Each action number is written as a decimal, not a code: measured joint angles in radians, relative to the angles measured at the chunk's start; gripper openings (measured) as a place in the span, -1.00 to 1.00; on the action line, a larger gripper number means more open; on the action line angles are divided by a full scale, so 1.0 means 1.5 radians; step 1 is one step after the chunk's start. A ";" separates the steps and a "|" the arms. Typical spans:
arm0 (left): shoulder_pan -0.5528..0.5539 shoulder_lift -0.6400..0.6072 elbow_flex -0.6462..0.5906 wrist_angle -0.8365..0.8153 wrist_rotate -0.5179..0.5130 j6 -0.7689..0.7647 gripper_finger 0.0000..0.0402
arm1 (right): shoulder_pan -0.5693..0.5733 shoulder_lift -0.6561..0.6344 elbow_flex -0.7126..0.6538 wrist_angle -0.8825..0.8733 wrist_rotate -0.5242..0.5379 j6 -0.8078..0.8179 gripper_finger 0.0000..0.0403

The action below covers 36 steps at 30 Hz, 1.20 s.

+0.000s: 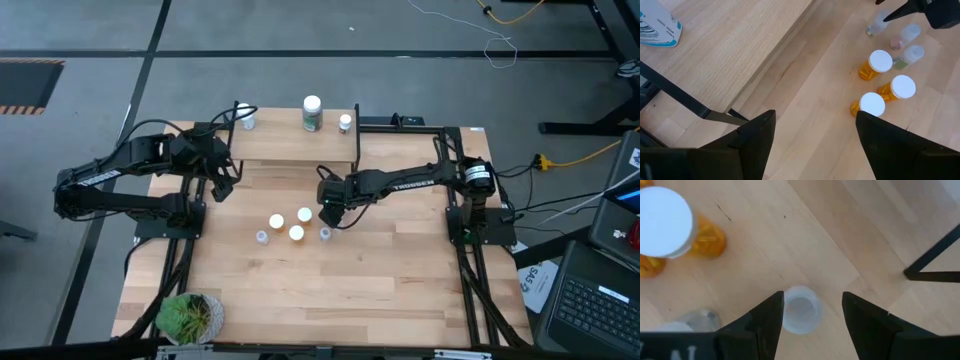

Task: Pick and place medicine bottles onto shelf by color
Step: Put the transparent pill bottle on the shelf

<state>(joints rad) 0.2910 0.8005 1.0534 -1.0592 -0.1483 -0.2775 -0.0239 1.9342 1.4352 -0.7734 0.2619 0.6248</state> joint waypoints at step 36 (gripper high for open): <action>0.000 0.000 0.000 -0.001 0.000 0.000 0.35 | 0.000 0.001 -0.014 -0.003 -0.049 0.018 0.01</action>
<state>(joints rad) 0.2911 0.8002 1.0534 -1.0599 -0.1486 -0.2778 -0.0238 1.9362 1.4142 -0.7784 0.1882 0.6523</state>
